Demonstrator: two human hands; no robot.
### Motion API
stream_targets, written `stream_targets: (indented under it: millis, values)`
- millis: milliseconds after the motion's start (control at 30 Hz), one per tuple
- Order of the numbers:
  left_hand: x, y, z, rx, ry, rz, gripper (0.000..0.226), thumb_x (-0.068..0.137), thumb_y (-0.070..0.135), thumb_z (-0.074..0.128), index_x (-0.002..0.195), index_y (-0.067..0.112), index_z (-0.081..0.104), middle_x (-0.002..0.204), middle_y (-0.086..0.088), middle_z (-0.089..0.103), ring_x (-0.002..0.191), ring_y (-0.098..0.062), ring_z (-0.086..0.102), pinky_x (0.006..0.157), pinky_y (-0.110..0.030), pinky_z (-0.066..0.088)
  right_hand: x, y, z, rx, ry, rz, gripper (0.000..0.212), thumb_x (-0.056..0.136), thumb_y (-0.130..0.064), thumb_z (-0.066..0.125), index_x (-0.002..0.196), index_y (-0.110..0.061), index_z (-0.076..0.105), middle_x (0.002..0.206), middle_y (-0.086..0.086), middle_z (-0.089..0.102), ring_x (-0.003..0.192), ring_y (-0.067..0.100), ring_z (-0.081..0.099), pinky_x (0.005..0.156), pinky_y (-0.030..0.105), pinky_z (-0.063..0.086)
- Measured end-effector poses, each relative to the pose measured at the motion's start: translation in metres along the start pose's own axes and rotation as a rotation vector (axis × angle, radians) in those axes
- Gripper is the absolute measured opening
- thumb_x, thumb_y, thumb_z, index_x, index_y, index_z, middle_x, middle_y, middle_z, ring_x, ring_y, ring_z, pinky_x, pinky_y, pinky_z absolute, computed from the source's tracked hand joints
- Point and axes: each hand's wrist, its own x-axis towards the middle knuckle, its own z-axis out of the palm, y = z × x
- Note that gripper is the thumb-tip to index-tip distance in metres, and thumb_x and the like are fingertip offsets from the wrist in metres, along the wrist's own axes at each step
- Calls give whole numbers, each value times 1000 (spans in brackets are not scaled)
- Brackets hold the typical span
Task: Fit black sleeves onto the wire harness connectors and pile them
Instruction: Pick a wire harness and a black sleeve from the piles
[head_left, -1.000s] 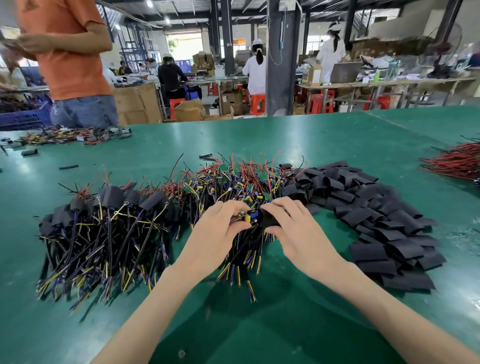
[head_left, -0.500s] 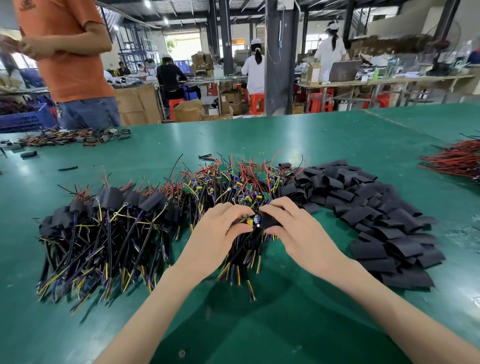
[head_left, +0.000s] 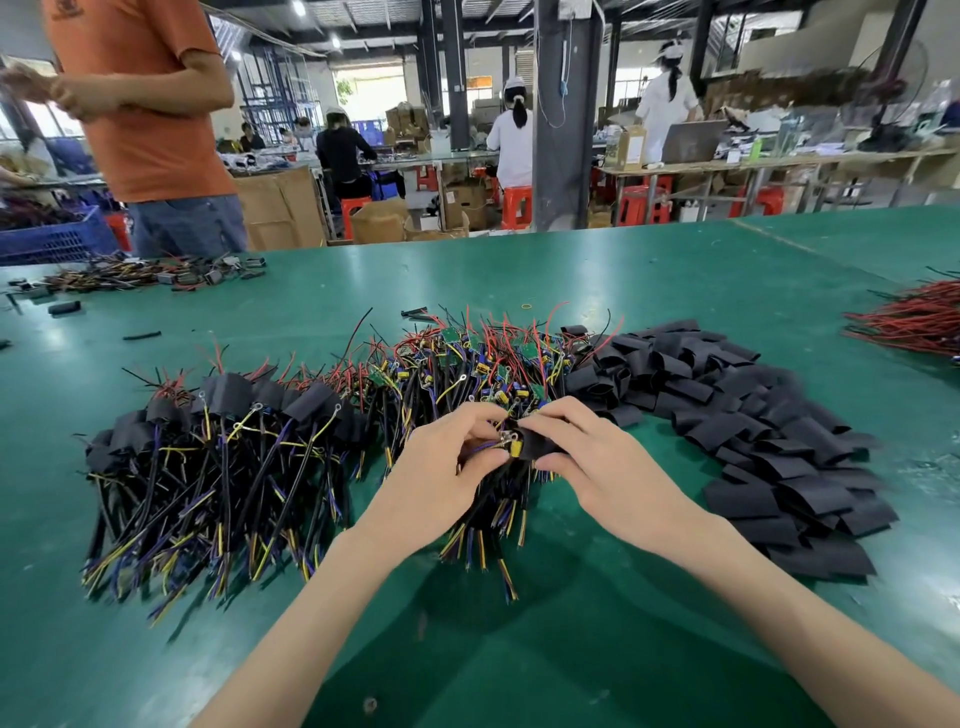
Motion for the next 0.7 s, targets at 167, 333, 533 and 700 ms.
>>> stream_targets:
  millis: [167,333,533,700]
  values:
    - [-1,-1,1,6,16,36,39,84,4,67,111,25,50,74,16,63,71,-1,57,72,-4,37,-2,-8,-2,-85,55,-85,34,84,-9,67,117,-6,60,111,9,58,82,30,61,70,46,52]
    - [-1,0,1,11,-27,13,37,85,9,68,109,29,47,74,22,64,62,0,52,66,-7,36,-2,-7,-1,-124,98,-140,37,77,-6,74,112,-4,63,104,11,61,72,28,61,62,43,54]
    - [2,2,-9,-114,-166,-168,29,82,18,71,100,24,49,68,7,71,52,-2,56,53,-10,35,-1,-5,0,-188,84,-219,40,76,-6,75,114,-6,62,106,9,61,79,27,62,67,37,53]
    - [5,0,-13,-279,-251,-337,22,81,11,72,92,13,53,73,-3,73,58,-17,67,52,-17,44,-2,-4,2,-197,71,-252,41,77,-7,74,116,-11,61,108,4,59,87,22,61,71,32,50]
